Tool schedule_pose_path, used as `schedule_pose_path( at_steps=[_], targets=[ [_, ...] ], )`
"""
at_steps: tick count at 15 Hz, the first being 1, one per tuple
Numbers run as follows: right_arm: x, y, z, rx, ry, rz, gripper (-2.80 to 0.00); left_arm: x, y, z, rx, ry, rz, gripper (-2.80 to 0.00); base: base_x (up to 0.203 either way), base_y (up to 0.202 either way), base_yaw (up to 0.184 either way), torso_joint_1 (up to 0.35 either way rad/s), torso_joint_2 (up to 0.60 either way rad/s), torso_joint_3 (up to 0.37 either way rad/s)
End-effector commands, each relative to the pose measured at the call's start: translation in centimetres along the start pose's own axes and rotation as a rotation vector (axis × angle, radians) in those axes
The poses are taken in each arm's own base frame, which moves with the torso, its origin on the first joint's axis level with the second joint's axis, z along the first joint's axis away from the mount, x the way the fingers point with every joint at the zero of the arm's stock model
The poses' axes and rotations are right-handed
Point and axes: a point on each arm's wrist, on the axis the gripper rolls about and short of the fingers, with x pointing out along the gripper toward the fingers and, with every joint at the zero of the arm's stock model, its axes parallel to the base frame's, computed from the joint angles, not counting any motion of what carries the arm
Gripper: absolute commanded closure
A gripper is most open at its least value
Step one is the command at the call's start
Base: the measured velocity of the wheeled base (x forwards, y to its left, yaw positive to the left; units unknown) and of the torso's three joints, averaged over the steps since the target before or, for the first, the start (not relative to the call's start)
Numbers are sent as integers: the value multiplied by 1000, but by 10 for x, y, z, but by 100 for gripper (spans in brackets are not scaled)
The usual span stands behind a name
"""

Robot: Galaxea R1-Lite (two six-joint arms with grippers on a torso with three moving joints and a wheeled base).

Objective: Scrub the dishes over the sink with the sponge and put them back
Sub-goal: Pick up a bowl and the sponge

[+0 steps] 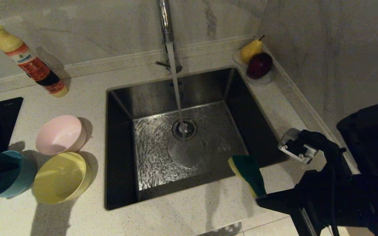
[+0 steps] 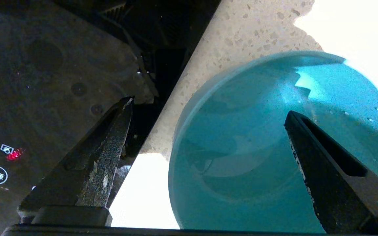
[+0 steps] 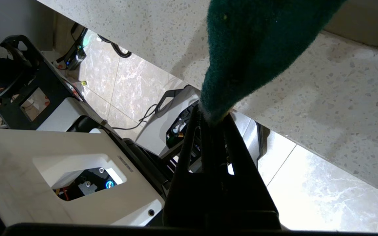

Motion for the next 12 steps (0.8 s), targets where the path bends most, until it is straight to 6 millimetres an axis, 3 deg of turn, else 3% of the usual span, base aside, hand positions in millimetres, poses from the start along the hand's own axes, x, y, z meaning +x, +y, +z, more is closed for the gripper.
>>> schedule_pose_path(
  at_steps=[1,7,12],
  targets=[
    [2,0,0,1,8,0,0,2,1,-1,-4,8,0,0,0,0,0,0,0,0],
    [5,0,1,2,13,-2,0,7,2,3,-3,-15,2,0,0,0,0,0,0,0],
    [7,0,2,4,13,-3,0,-2,11,31,-3,-116,32,0,0,0,0,0,0,0]
  ],
)
